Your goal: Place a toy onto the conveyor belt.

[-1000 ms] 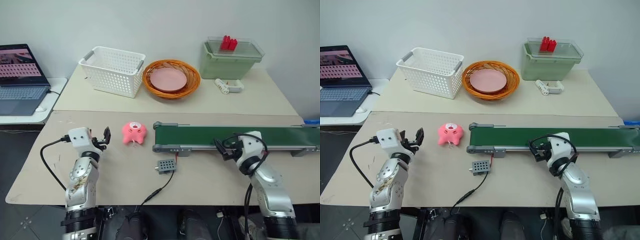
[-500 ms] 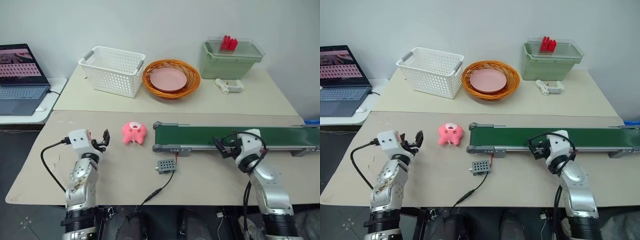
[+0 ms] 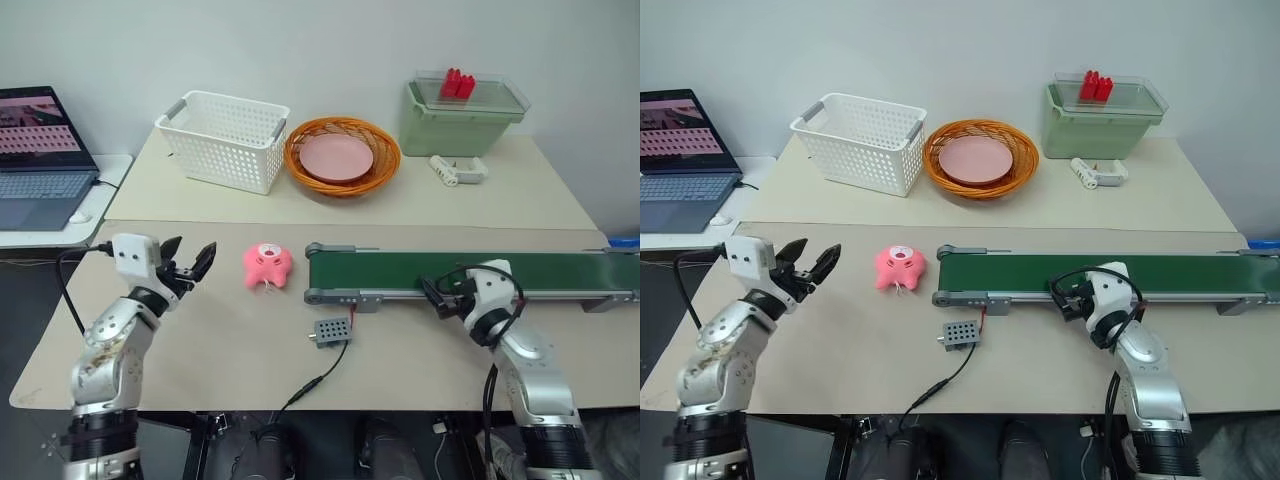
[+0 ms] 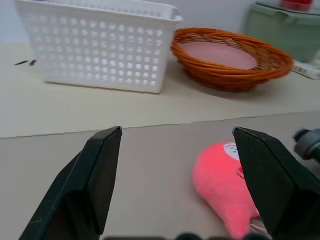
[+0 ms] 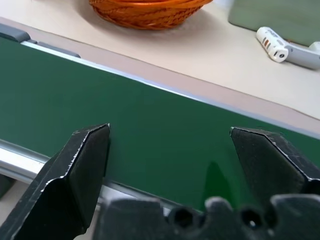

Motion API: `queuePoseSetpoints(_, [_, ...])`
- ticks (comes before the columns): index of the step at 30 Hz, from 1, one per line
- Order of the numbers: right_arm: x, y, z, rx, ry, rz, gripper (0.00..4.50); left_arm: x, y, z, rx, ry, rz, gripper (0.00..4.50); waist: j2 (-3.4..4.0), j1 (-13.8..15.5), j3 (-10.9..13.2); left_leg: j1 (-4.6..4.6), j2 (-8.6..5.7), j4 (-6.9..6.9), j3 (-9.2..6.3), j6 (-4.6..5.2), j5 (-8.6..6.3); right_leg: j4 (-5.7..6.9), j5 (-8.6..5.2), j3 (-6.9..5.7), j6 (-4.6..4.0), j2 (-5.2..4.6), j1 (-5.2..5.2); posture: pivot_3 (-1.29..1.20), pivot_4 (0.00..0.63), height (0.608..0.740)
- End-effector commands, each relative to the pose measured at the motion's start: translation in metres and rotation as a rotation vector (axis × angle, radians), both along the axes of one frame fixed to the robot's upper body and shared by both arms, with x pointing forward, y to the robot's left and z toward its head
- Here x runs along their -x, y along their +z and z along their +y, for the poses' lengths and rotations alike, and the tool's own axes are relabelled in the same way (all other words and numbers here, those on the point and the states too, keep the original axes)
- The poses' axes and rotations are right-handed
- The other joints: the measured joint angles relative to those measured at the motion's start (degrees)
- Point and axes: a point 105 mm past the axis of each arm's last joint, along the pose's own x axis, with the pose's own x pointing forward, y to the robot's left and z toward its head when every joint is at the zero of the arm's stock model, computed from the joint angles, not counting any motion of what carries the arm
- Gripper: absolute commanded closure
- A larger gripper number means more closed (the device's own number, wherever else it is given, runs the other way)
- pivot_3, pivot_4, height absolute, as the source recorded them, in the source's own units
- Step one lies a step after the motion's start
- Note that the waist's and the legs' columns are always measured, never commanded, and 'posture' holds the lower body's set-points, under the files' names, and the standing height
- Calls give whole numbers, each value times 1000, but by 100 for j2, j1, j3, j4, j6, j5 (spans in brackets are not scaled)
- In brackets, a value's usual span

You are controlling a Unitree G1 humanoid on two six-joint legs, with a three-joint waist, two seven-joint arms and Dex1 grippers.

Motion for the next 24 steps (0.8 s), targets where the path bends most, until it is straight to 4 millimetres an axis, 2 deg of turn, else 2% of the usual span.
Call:
queuePoseSetpoints(1, [-4, 17, 2, 7, 12, -71, 0, -2, 15, -15, -25, -167, -9, 707, 0, -4, 0, 0, 0, 0, 0, -1, 1, 0, 0, 0, 0, 1, 0, 0, 150, 740])
queuePoseSetpoints(6, [-5, 20, 4, 12, 28, -85, 0, -12, 8, -24, -32, -287, 64, 707, 0, -22, 0, 1, -1, -4, 2, -5, 4, 0, 0, 0, 1, 5, 0, 0, 150, 740])
queuePoseSetpoints(9, [-3, 37, 14, 32, 129, -115, 0, -26, 0, -25, -47, -319, 110, 707, 0, -28, 0, 2, -3, -6, 3, -10, 8, -1, -1, -1, 2, 10, 0, 0, 150, 740])
queuePoseSetpoints(11, [2, 50, 29, 59, 251, -143, 0, -31, -3, -28, -45, -341, 123, 707, 0, -47, 0, 2, -4, -6, 4, -10, 8, -2, -1, 0, 4, 11, 1, 0, 150, 740])
queuePoseSetpoints(14, [20, 73, 66, 116, 538, -170, 0, -40, -5, -33, -26, -363, 138, 707, 0, -93, 1, 2, -2, -6, 3, -10, 8, -4, -1, 1, 3, 11, 1, 0, 150, 740])
queuePoseSetpoints(17, [37, 82, 92, 170, 767, -148, 0, -45, -7, -39, -32, -389, 144, 707, -2, -114, 1, 3, 0, -6, 1, -10, 9, -3, -1, 0, 3, 15, 2, 0, 150, 740])
queuePoseSetpoints(21, [54, 88, 115, 234, 980, -119, 0, -49, -8, -45, -30, -408, 147, 707, -2, -113, 2, 3, 1, -4, -1, -9, 8, -4, 0, -2, 2, 16, 4, 0, 150, 740])
queuePoseSetpoints(24, [60, 87, 122, 265, 1080, -93, 0, -49, -8, -46, -30, -417, 148, 707, -3, -108, 2, 0, 1, -1, -1, -5, 6, -4, 2, -1, 2, 13, 4, 0, 150, 740])
